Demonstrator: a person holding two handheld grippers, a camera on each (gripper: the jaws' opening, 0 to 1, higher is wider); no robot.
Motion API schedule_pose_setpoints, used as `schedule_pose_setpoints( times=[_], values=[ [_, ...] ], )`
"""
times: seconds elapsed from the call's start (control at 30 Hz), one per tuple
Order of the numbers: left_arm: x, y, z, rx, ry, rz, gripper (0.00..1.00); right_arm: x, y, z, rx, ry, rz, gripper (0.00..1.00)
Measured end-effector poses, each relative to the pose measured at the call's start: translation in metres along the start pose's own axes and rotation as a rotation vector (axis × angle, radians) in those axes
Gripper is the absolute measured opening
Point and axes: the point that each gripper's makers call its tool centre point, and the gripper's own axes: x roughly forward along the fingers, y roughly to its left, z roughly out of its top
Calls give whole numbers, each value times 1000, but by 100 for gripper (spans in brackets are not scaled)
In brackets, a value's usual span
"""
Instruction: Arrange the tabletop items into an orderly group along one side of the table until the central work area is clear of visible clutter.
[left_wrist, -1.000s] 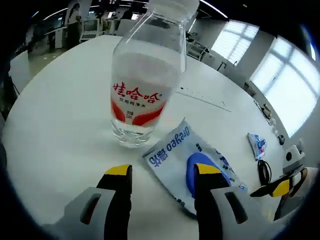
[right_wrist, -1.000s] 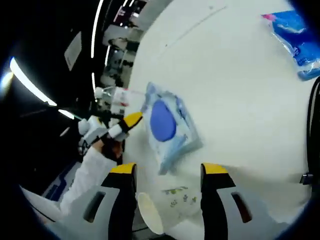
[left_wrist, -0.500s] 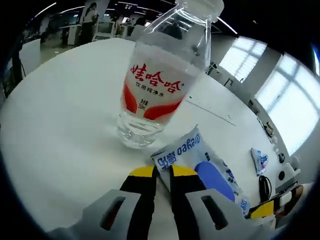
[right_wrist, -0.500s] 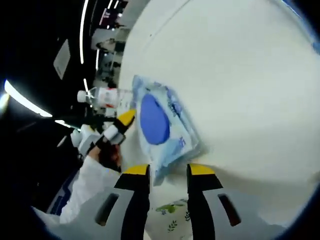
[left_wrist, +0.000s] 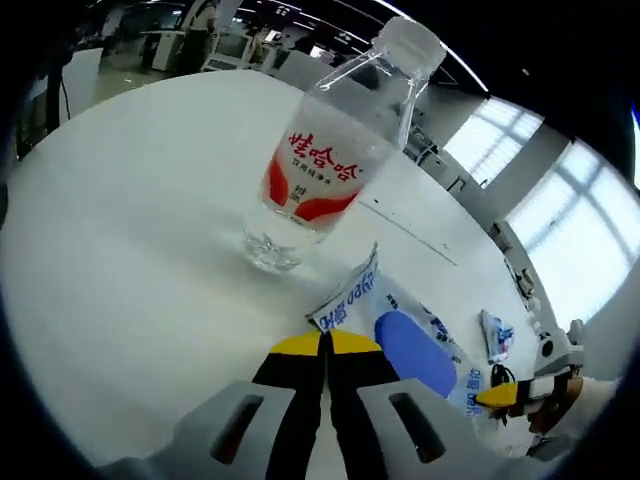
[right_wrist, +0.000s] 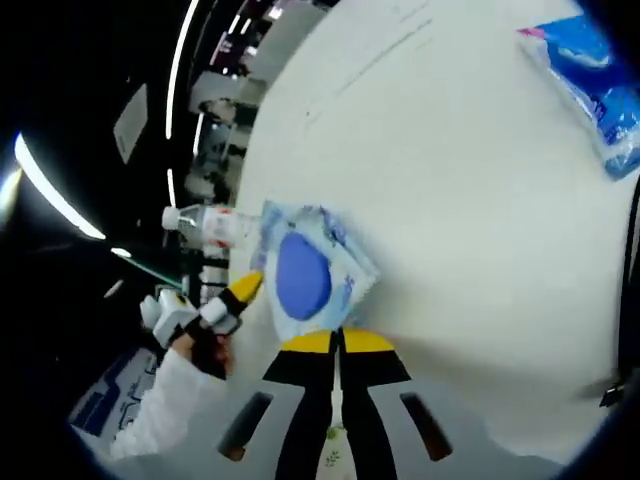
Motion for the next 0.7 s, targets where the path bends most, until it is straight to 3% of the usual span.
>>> schedule_pose_setpoints(
  times=[0.03, 0.2, 0.4, 0.57, 0.7],
  values=[
    [-2, -8, 1, -5, -7, -15, 0, -5, 1, 9, -28, -42, 1, 0],
    [-4, -29, -11, 29, 12, -53, 0, -23, -7, 30, -108, -122, -45, 0],
    [2, -44, -40, 36, 64, -76, 0, -25, -42, 36, -92, -98, -118, 0],
    [3, -43, -61, 64, 120, -63, 0, -22, -50, 38, -111, -94, -135, 0],
    [1, -38, -69, 19, 130, -57, 0, -22, -51, 38, -88, -105, -140, 0]
  ],
)
